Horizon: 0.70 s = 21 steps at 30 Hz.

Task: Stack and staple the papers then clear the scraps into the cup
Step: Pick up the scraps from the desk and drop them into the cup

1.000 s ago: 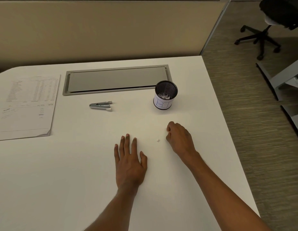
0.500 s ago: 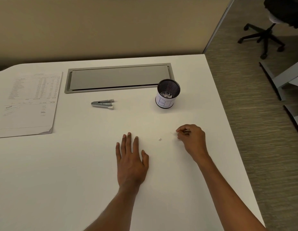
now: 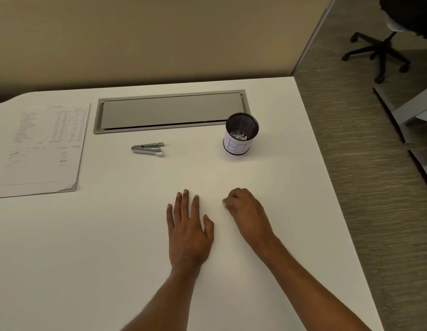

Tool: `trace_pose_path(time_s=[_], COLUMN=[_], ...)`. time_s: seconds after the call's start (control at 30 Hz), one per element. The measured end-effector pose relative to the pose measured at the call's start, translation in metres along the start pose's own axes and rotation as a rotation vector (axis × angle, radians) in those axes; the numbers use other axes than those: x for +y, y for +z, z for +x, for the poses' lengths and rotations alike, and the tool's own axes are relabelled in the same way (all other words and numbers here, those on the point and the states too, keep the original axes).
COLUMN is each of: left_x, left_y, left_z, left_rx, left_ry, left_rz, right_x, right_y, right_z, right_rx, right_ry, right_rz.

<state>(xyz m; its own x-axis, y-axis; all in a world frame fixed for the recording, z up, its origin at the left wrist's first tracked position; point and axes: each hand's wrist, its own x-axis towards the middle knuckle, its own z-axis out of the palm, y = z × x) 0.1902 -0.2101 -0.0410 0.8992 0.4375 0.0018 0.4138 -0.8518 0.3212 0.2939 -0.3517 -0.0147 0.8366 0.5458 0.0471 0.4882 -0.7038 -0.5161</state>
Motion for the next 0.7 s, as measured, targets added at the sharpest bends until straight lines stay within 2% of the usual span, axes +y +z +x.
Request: trace_pose_path(time_s=[0.13,0.27,0.33,0.43,0.7], left_x=[0.001,0.001,0.001,0.000,0.000], left_y=[-0.001,-0.001,-0.001,-0.001,0.000], left_z=[0.001,0.001,0.001,0.000,0.001], left_rx=[0.010,0.011,0.010,0.012,0.019], left_ry=[0.000,0.002,0.000,0.000,-0.001], left_rz=[-0.010,-0.015,-0.016,-0.009,-0.013], right_x=[0.000,0.018,0.030,0.041,0.049], right_y=[0.004,-0.019,-0.030,-0.038,-0.034], right_z=[-0.003,-0.001,0.003,0.008,0.014], right_rx=[0.004,0.216,0.260,0.248,0.091], right_ry=[0.041,0.208,0.260,0.292,0.149], right_rz=[-0.075,0.209,0.275,0.310,0.239])
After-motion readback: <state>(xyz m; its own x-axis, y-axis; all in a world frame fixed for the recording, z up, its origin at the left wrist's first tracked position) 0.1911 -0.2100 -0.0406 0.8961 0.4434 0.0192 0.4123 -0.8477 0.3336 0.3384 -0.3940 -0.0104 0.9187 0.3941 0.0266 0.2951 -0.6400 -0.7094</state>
